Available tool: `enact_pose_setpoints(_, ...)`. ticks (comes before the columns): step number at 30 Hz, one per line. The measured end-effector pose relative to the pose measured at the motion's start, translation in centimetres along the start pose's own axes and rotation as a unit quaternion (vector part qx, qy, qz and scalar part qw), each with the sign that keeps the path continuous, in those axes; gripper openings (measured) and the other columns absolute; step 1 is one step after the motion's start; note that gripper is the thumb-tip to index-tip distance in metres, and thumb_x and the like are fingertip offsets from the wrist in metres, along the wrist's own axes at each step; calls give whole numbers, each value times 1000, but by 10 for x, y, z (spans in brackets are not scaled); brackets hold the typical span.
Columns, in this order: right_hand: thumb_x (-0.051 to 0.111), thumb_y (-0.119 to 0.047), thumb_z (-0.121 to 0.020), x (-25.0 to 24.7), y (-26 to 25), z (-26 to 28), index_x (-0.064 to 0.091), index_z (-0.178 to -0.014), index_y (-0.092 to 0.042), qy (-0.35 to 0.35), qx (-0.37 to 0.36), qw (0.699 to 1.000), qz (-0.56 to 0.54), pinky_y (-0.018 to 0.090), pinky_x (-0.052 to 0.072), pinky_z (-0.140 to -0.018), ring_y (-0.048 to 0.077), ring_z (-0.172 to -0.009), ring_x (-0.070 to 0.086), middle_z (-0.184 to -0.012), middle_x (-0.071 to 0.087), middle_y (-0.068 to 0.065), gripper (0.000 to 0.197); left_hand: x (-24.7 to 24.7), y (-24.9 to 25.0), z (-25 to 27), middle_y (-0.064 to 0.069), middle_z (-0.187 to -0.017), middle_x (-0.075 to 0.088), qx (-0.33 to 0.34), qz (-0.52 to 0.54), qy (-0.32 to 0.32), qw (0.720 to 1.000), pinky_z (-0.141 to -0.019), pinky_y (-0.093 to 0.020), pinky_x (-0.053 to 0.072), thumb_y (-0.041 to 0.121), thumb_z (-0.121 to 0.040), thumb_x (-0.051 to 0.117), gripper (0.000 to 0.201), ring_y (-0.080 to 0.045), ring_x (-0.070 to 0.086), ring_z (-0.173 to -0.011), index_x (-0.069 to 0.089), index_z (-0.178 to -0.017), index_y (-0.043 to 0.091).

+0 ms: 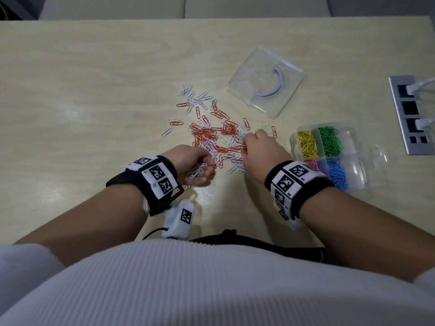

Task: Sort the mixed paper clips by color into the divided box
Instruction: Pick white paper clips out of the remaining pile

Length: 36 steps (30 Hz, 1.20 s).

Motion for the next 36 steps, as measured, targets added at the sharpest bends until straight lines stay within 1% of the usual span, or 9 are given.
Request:
enact_pose_setpoints(5,45,-11,-93,-8,10,-10,51,-119,-10,33,46,996,-62,36,46,-87,26,-103,52,-117,48,9,27,3,1,-1,-7,-60,55,7,-17,3,1000,-62,-29,57,25,-99,41,32,-17,57,-50,59,-77,8)
enact_pose_setpoints(9,53,-28,-94,-12,12,-29,49,-125,-7,23,66,996,-59,39,44,-89,31,-109,51,-123,45,13,37,10,8,2,-5,-60,58,10,-39,7,999,-47,-23,54,26,-99,41,35,-14,58,-50,61,-74,11)
enact_pose_setpoints(12,52,-21,-96,-6,9,-39,53,-117,-7,17,27,999,-17,37,44,-85,32,-104,54,-116,49,13,25,12,15,1,-4,-61,58,15,-35,13,999,-46,-22,53,26,-99,42,36,-13,58,-48,61,-73,11)
enact_pose_setpoints(17,52,-16,-94,-15,11,-43,60,-106,-7,8,9,1000,18,28,39,-73,28,-96,57,-104,60,12,17,11,25,-3,-6,-65,60,20,0,15,1000,-69,-32,59,30,-101,40,39,-15,59,-52,62,-77,10)
enact_pose_setpoints(20,59,-32,-91,-31,10,-38,67,-92,-12,33,7,998,-55,30,49,-72,24,-85,61,-88,67,7,21,13,30,-5,-7,-67,62,22,28,16,999,-48,-26,56,32,-102,37,41,-13,62,-50,63,-82,7)
enact_pose_setpoints(25,72,-39,-80,-35,-32,-19,69,-80,-23,-18,-118,982,-147,25,43,-68,11,-76,58,-76,62,-9,16,22,31,-11,-13,-79,63,33,95,1,995,-68,-42,60,26,-101,41,31,-22,65,-64,60,-107,3)
enact_pose_setpoints(29,71,-35,-81,-38,-13,-24,71,-89,-26,2,-50,971,-234,22,48,-72,4,-77,59,-83,65,-12,12,29,28,-10,-10,-70,59,22,110,-43,993,-59,-33,60,24,-101,40,29,-18,62,-59,61,-95,4)
enact_pose_setpoints(33,53,-19,-91,-34,27,-36,69,-96,-17,5,30,996,-85,28,49,-82,18,-92,62,-95,67,-1,17,25,27,-7,-10,-66,56,13,120,-53,991,-52,-28,58,28,-103,33,38,-21,60,-65,58,-83,7)
enact_pose_setpoints(36,60,-24,-90,-18,31,-35,62,-106,-14,-47,15,999,6,31,46,-81,23,-95,57,-104,59,6,19,22,28,-4,-11,-70,60,17,117,-45,992,-53,-28,58,26,-103,33,38,-18,63,-61,61,-86,6)
Point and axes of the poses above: each hand's wrist, its own z-axis away from the middle knuckle, its own x-axis out of the palm, y = z × x, the point moved 7 cm from there along -z, towards the middle knuckle
